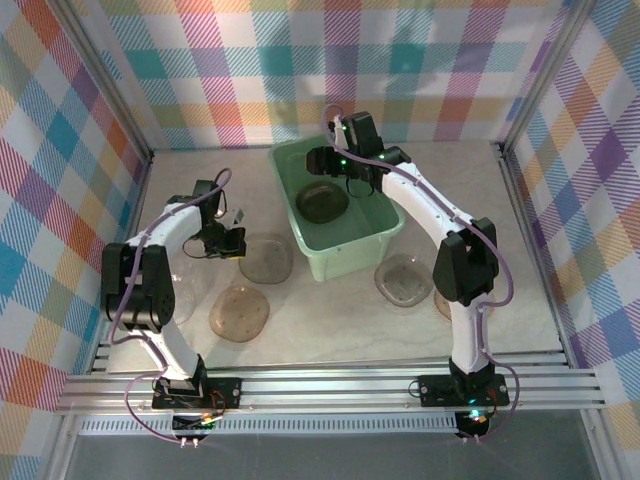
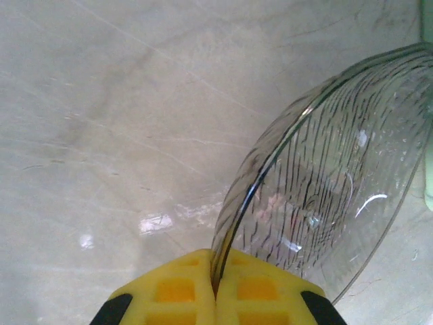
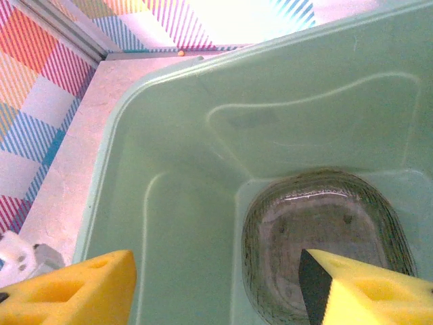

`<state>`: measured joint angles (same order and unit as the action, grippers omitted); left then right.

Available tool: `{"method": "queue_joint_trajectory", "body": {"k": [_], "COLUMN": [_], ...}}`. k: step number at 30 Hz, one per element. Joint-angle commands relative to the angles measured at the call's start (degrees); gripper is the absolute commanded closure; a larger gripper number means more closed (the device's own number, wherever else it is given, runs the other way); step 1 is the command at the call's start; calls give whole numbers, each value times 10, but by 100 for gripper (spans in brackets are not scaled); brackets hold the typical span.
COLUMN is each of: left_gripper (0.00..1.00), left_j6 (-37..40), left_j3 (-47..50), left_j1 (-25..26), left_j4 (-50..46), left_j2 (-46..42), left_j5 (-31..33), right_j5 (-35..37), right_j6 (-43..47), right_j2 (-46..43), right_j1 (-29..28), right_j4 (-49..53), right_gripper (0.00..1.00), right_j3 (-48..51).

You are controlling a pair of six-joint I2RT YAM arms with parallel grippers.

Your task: Place the plates into the plastic bin on the countertop

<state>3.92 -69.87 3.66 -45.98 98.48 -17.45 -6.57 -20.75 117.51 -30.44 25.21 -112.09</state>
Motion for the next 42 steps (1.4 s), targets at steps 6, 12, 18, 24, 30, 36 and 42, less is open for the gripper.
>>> {"method": "queue_joint_trajectory", "body": {"k": [6, 12, 18, 24, 30, 36, 42], "left_gripper": [100, 100, 100, 100, 100, 100, 100], "left_j6": [-2, -18, -34, -34, -34, -40, -47], "left_j3": [-25, -96, -155, -205, -230, -221, -219], "left_j1": [-8, -14, -14, -14, -14, -14, -13], "left_j4": [37, 84, 116, 118, 119, 127, 134], "left_j2": [-124, -144, -137, -124, -116, -119, -122], "left_j5": [69, 61, 25, -27, -69, -84, -102], "right_j5": [-93, -209, -286, -283, -279, -269, -250], "right_j6": [33, 73, 110, 146, 143, 148, 148], "right_j2": [-2, 28, 24, 12, 16, 18, 26], "right_j1": [-4, -3, -4, -6, -7, -12, -19], "right_j4": [0, 32, 72, 117, 121, 122, 125], "right_gripper": [35, 43, 51, 51, 54, 60, 66], "right_j3": [-60, -151, -179, -175, -179, -175, -177]}}
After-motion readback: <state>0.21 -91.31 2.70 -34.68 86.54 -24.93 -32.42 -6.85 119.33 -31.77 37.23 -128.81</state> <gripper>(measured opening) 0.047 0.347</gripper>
